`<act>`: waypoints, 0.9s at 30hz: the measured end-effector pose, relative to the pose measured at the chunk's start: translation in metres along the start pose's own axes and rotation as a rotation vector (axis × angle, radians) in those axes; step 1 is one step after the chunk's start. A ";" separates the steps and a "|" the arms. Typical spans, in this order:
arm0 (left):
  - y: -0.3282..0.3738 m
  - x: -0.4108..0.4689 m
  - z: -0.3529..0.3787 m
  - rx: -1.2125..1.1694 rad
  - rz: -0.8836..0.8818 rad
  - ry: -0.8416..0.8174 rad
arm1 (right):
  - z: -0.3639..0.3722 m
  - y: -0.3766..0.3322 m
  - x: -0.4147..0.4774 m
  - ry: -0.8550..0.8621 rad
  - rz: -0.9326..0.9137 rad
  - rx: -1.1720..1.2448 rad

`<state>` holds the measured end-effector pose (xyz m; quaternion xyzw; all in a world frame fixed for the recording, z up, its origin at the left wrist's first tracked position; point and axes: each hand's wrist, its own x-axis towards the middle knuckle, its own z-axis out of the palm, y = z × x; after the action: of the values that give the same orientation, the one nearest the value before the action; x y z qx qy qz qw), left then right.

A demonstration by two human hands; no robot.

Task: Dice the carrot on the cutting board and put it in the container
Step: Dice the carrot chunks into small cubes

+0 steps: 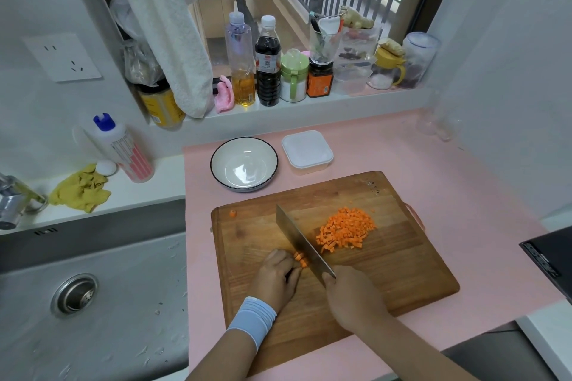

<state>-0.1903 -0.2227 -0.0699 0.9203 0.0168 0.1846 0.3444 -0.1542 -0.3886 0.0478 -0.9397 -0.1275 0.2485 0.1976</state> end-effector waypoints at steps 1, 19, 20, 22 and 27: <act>0.000 0.000 0.000 0.001 0.000 0.003 | 0.000 -0.001 0.002 -0.014 0.016 0.021; 0.001 0.000 -0.003 0.007 -0.052 -0.012 | 0.005 -0.011 0.006 0.046 -0.023 -0.001; 0.001 0.000 -0.003 0.005 -0.053 -0.010 | 0.006 -0.009 0.002 0.057 -0.034 -0.001; 0.000 0.000 -0.002 0.010 -0.053 -0.010 | 0.007 -0.006 -0.004 0.067 -0.050 -0.025; -0.002 -0.001 0.000 0.023 -0.061 -0.019 | 0.010 0.002 -0.013 0.056 -0.026 -0.063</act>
<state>-0.1911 -0.2216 -0.0717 0.9250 0.0438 0.1649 0.3394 -0.1705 -0.3915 0.0447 -0.9502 -0.1419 0.2152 0.1749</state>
